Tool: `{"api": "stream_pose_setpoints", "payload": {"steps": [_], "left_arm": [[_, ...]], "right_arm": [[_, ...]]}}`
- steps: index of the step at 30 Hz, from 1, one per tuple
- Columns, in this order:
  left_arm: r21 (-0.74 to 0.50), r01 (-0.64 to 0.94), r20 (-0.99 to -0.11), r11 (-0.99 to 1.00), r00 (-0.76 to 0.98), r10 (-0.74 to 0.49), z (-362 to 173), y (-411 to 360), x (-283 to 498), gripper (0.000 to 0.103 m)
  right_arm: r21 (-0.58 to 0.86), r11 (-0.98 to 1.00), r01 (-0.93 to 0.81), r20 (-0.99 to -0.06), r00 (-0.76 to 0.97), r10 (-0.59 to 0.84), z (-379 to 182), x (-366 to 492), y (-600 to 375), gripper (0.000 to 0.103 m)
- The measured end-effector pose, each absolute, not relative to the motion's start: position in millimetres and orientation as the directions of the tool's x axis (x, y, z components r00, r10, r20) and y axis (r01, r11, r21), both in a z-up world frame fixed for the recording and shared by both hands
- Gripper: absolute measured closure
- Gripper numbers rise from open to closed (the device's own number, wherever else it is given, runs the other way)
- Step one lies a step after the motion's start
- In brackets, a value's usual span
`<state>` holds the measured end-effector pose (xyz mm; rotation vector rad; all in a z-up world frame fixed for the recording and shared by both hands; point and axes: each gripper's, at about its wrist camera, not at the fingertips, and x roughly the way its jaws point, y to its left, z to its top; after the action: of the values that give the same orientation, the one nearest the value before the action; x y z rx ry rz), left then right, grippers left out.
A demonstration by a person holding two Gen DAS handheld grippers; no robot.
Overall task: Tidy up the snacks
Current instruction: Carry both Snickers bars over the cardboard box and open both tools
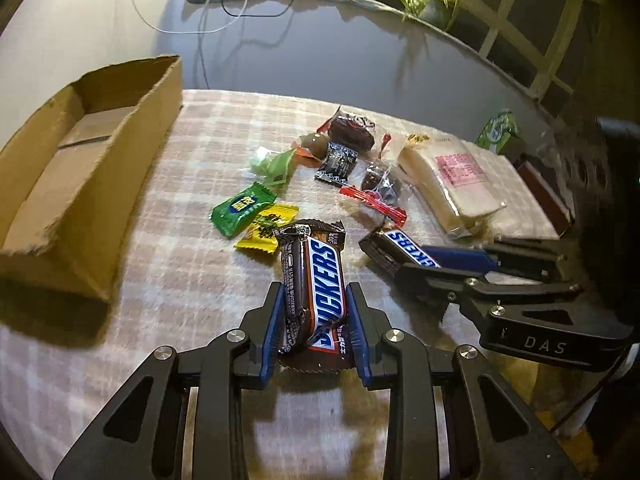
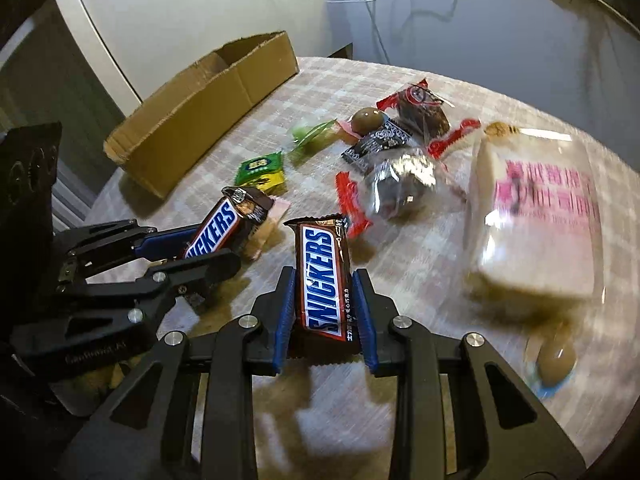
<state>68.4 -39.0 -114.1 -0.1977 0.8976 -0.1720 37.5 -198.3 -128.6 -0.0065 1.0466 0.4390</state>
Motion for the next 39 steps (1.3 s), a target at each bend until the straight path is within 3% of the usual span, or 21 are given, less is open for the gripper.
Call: {"api": "stream_pose_setpoints", "payload": {"steps": [14, 26, 39], "left_arm": [[-0.26, 0.047, -0.667, 0.965, 0.713, -0.215, -72, -6, 49, 0.074], [-0.24, -0.086, -0.622, 0.967, 0.778, -0.085, -53, 62, 47, 0.074], [-0.216, -0.216, -0.625, 0.952, 0.78, 0.035, -59, 122, 55, 0.074]], "right_arm": [[0.219, 0.916, -0.336, -0.76, 0.53, 0.376, -79, 22, -180, 0.073], [0.191, 0.885, -0.426, -0.694, 0.579, 0.428, -41, 56, -116, 0.073], [0.128, 0.856, -0.502, -0.703, 0.563, 0.435, -47, 103, -41, 0.073]]}}
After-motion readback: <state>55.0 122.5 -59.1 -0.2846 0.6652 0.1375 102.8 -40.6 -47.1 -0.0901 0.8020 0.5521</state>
